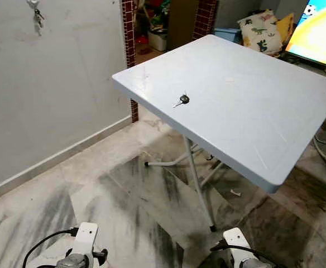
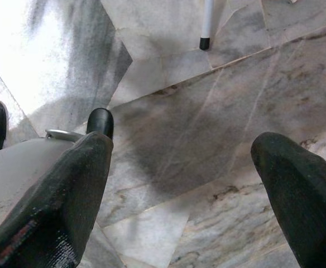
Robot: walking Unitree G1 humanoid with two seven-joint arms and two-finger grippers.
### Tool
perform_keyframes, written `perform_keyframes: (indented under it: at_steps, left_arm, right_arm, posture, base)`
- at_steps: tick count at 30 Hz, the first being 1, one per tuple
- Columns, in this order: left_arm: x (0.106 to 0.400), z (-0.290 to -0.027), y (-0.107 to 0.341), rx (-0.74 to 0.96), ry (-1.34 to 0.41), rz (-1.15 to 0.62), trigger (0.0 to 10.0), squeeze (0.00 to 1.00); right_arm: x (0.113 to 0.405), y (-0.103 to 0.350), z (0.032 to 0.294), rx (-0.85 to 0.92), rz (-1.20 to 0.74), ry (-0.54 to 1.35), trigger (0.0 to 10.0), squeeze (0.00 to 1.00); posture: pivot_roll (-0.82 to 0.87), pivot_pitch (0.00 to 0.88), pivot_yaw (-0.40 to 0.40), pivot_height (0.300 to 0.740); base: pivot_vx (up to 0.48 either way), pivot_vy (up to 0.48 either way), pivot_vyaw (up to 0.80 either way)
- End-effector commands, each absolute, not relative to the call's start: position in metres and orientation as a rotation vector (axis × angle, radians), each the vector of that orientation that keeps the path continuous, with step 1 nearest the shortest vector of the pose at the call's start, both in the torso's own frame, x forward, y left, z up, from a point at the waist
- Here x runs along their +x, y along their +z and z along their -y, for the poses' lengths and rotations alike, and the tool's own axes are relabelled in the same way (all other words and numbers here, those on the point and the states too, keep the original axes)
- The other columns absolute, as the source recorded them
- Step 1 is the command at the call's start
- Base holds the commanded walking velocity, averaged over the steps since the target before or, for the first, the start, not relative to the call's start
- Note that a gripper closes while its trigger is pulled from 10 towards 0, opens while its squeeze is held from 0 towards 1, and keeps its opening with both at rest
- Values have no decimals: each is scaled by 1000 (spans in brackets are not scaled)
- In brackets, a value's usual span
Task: Hang keys on a hook
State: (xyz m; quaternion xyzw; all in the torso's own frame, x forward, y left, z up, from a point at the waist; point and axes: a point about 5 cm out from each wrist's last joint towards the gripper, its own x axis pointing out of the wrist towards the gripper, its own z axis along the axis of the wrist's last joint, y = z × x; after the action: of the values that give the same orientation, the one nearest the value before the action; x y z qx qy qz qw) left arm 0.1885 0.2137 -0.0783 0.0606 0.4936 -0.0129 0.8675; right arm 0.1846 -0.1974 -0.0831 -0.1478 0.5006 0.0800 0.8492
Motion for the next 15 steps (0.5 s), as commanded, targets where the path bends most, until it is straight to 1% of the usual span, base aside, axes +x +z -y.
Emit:
perform_keyframes:
  at_steps: [1, 4, 15]
  left_arm:
    - [189, -216, -78, 139, -35, -1041, 10000, 0]
    - [188, -216, -78, 136, -39, -1045, 10000, 0]
    - [186, -217, -79, 134, -43, -1055, 10000, 0]
  right_arm:
    - [186, -82, 198, -298, -1052, 158, 10000, 0]
    - [186, -83, 197, -293, -1054, 160, 10000, 0]
    - [184, -83, 197, -291, -1058, 157, 10000, 0]
  posture:
    - [9, 0, -10, 740]
    - [9, 2, -8, 740]
    - [6, 9, -5, 740]
  base:
    - [0, 0, -788]
    - [0, 0, -423]
    - [0, 0, -788]
